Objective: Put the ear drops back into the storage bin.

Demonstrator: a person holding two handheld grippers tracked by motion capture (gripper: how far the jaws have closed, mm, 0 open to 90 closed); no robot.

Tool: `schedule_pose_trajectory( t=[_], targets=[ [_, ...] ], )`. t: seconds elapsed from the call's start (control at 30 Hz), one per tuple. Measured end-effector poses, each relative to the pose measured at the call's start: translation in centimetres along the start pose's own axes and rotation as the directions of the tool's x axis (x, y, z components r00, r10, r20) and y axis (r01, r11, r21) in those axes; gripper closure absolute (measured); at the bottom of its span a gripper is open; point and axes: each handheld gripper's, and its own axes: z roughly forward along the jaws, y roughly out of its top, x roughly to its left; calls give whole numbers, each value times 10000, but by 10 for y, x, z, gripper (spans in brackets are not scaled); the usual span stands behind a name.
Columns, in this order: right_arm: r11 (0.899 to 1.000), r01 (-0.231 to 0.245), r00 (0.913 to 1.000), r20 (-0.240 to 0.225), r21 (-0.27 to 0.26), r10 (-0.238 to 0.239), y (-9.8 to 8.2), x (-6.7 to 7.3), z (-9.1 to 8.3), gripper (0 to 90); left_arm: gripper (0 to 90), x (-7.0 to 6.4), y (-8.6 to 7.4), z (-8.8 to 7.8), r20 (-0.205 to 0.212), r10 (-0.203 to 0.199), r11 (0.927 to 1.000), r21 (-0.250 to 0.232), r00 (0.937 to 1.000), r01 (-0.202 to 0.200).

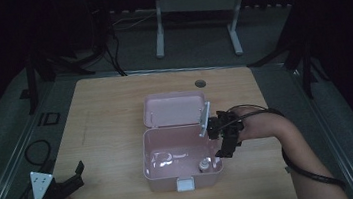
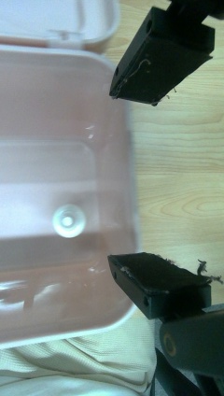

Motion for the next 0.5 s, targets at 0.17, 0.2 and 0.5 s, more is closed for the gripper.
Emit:
schedule_pose_trajectory(
  t=[0.17, 0.2, 0.5],
  targets=[
    [9994, -333, 9994, -74, 44, 334, -18, 0, 1, 165, 10, 0, 0, 0, -18, 0, 10000, 4, 10000, 0],
    [9991, -422, 9991, -73, 56, 423, -21, -1, 2, 165, 9, 0, 0, 0, -15, 12, 10000, 7, 10000, -12],
    [9948, -1018, 9947, -152, -87, 1017, -48, -2, 14, 165, 9, 0, 0, 0, -15, 24, 10000, 11, 10000, -24]
  ],
)
